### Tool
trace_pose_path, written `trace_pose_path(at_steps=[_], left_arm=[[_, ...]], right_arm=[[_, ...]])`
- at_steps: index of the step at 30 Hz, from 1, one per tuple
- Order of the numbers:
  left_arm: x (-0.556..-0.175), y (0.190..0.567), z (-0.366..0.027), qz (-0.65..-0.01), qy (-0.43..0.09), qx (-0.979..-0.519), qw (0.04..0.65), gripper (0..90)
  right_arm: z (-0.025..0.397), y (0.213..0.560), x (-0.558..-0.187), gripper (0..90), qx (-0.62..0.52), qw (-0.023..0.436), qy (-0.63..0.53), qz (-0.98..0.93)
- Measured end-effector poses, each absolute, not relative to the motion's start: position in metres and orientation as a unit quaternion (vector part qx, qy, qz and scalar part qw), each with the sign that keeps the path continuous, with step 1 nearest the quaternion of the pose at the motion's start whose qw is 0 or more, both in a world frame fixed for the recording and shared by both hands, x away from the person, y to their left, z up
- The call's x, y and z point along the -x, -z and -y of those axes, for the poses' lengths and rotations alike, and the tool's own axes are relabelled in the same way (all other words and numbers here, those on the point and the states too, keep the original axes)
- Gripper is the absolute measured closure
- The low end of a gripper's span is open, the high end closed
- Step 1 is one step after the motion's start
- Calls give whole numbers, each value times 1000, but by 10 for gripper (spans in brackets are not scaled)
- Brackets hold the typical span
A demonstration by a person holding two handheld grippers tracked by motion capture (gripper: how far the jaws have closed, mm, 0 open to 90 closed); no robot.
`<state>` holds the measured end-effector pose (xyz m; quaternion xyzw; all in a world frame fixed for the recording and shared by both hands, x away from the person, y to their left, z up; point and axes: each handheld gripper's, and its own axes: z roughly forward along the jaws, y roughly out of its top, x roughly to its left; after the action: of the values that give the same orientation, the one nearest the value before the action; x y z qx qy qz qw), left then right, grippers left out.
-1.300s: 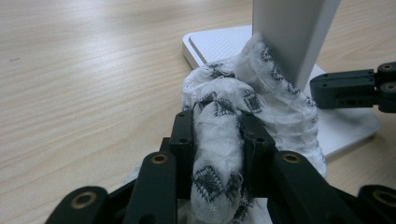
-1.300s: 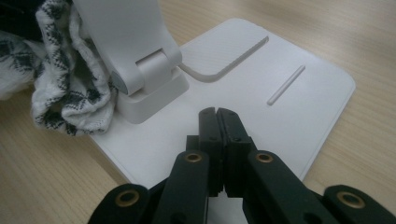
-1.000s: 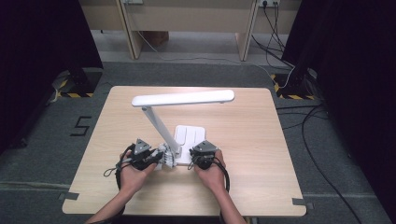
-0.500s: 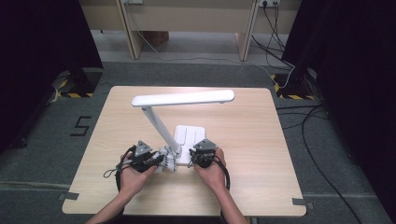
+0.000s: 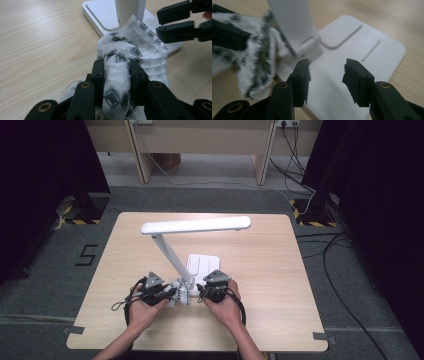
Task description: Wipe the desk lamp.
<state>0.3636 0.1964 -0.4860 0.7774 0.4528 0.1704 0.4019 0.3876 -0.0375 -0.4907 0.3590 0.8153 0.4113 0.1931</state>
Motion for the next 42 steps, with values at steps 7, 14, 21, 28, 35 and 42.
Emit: trace_pose_path(at_steps=[7, 14, 21, 28, 35, 42], left_arm=[[-362, 486, -195, -439, -165, -789, 398, 694], [-357, 483, -190, -419, -156, -800, 401, 693], [-357, 477, -186, -398, -139, -809, 409, 688], [-357, 473, -185, -385, -130, -816, 412, 686], [-356, 471, -179, -367, -123, -824, 414, 683], [-357, 469, -177, -358, -112, -827, 418, 680]], right_arm=[[25, 475, -367, 467, -297, 171, -434, -833], [16, 473, -357, 392, -254, 180, -418, -853], [14, 478, -358, 332, -222, 189, -404, -867], [12, 481, -357, 305, -193, 198, -391, -878], [11, 485, -360, 306, -174, 205, -382, -884], [11, 488, -361, 381, -155, 210, -382, -886]])
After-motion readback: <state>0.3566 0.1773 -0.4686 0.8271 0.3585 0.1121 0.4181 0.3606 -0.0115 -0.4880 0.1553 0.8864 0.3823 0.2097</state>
